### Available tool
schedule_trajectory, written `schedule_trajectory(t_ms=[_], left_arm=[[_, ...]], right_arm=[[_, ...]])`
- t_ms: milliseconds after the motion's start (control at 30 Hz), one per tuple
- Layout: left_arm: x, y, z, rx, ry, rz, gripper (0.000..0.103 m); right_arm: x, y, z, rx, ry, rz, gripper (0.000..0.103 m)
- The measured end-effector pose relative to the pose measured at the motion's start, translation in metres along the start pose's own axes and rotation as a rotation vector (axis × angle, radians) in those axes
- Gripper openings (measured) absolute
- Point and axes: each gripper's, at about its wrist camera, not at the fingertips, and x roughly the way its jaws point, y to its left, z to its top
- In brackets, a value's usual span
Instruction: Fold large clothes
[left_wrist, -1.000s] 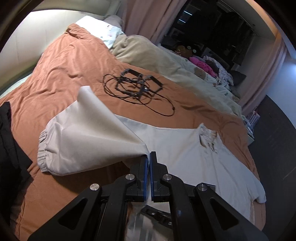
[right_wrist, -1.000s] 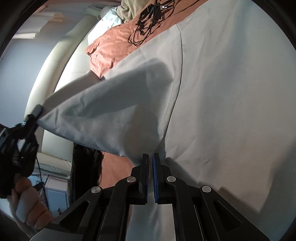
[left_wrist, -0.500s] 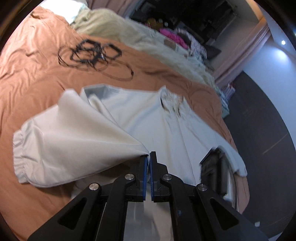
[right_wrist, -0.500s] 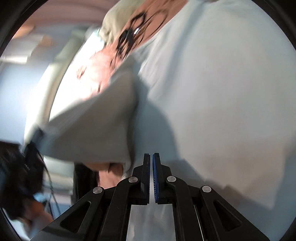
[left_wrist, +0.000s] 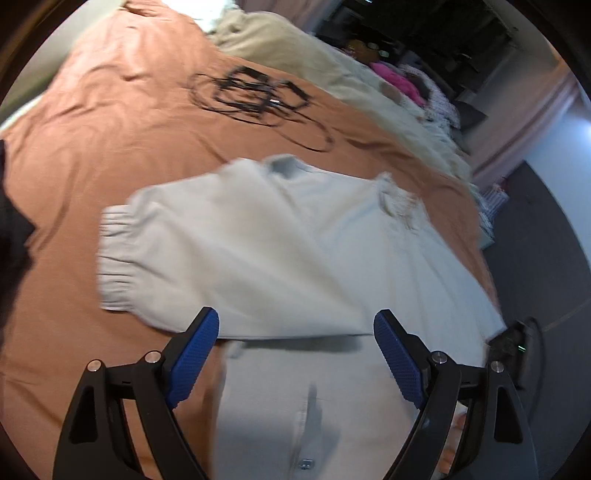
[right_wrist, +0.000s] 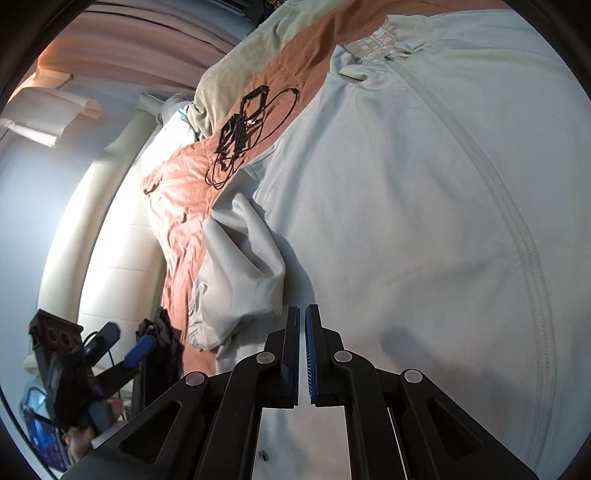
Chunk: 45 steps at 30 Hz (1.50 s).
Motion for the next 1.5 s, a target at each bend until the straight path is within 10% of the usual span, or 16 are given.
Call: schedule_trajectory(t_ms=[467, 533, 600, 667, 1100, 1500], left_arm=[[0.077, 0.111, 0.005, -0.189, 0.044, 0.284, 0.087], [0.084, 0.116, 0.005, -0.195, 0.031, 0.296, 0.080], [0.084, 0.111, 0.007, -0.171, 0.003, 0.312, 0.042], [0.085, 0.107, 0.012, -0.166, 0.017, 0.283, 0.032], [0.017, -0.057, 0.061, 0.118, -0.176, 0.143, 0.024], [0.009, -0.206, 0.068, 0.373, -0.186, -0.011, 0.012]], right_arm=[[0.007, -0.010, -0.002, -0.025, 0.039, -0.053, 0.006], [0.008, -0.008, 0.001, -0.040, 0.040, -0.064, 0.009], [0.007, -0.007, 0.004, -0.052, 0.037, -0.081, 0.032], [0.003, -0.009, 0.010, -0.055, 0.017, -0.092, 0.037], [-0.027, -0.031, 0.023, 0.028, -0.043, -0.042, 0.037], [-0.084, -0.066, 0.043, 0.113, -0.167, -0.039, 0.047]])
